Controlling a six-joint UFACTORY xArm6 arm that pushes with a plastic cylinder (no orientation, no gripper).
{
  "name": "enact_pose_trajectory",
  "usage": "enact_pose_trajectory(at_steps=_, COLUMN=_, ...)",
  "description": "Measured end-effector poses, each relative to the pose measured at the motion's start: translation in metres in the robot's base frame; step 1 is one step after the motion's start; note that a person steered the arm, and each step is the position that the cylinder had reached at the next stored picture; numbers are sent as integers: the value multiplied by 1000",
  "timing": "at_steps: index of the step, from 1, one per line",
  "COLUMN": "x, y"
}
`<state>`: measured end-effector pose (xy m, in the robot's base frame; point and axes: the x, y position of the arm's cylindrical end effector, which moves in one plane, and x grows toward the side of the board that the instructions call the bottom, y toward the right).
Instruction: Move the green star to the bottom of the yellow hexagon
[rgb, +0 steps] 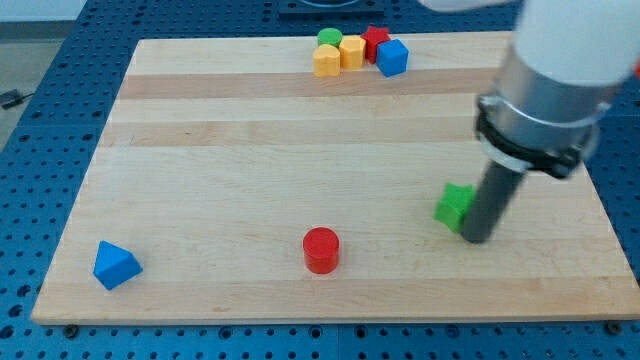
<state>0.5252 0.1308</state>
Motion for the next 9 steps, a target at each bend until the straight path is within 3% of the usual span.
enact_pose_trajectory(at_steps=3, x=-71, y=-122)
enact_pose_trajectory(at_steps=4, x=-38, y=-130)
enact_pose_trajectory(at_steps=5, x=-6, y=-111)
enact_pose_trajectory(at_steps=6, x=-5, y=-85)
enact_pose_trajectory(at_steps=9, x=-80, y=-61)
